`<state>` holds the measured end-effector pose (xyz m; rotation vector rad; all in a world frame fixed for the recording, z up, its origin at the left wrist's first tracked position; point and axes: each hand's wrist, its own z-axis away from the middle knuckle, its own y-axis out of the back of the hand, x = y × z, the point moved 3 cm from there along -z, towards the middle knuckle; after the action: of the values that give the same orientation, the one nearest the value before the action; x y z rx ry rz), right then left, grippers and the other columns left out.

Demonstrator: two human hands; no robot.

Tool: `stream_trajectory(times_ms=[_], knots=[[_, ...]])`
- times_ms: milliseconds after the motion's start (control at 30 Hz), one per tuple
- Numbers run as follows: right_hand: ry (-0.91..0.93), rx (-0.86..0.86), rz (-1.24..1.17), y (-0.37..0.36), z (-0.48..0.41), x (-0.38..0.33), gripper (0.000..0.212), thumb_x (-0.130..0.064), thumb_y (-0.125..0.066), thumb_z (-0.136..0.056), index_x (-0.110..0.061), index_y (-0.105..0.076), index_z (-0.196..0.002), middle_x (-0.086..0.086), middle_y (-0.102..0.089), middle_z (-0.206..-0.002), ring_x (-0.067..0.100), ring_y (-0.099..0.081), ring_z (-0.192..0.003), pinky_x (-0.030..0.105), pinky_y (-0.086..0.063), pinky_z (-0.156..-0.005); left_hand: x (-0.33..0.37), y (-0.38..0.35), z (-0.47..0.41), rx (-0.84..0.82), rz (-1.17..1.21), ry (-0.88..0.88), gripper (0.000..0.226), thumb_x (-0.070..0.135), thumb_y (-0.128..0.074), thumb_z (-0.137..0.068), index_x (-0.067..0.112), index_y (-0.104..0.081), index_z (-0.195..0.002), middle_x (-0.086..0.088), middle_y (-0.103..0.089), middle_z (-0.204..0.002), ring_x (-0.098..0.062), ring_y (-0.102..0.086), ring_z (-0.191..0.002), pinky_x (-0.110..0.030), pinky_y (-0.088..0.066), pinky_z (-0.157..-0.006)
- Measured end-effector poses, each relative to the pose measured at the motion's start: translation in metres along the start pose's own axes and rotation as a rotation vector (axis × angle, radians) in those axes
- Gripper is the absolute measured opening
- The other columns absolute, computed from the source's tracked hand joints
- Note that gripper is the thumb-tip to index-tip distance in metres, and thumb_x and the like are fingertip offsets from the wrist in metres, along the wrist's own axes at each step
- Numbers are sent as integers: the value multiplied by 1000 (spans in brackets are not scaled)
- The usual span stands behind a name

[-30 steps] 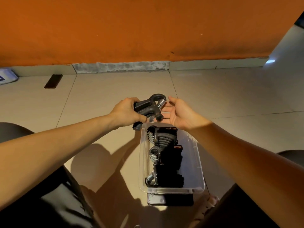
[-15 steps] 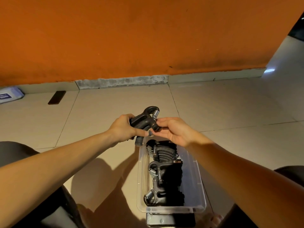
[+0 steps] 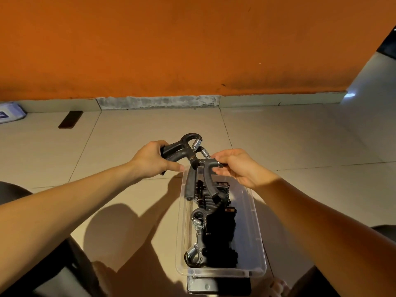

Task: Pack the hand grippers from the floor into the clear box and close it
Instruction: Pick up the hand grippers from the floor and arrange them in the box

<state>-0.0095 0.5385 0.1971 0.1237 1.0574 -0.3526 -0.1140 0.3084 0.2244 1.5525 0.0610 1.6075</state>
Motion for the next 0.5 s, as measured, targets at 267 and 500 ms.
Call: stream_trajectory(times_ms=[267,500], knots=[[-38,-82,411,-5,-14,48,7,-13,-69,-95,-11,-63,-98,9,-64,-87,12,-61,-59,20,-52,-53,-9,0,21,-6,-154,42,50,32,-98,-60,19,-63,-93,-4,-67,-74,-18,-61,-51,-35,-51,-56],[-70,-292,702,-21,-10,97,22,-18,-71,-94,1,-67,-102,5,-62,-71,11,-57,-52,20,-48,-49,-24,-19,56,48,-248,115,53,40,-96,-61,22,-62,-97,-1,-70,-78,-18,-66,-56,-34,-54,-59]])
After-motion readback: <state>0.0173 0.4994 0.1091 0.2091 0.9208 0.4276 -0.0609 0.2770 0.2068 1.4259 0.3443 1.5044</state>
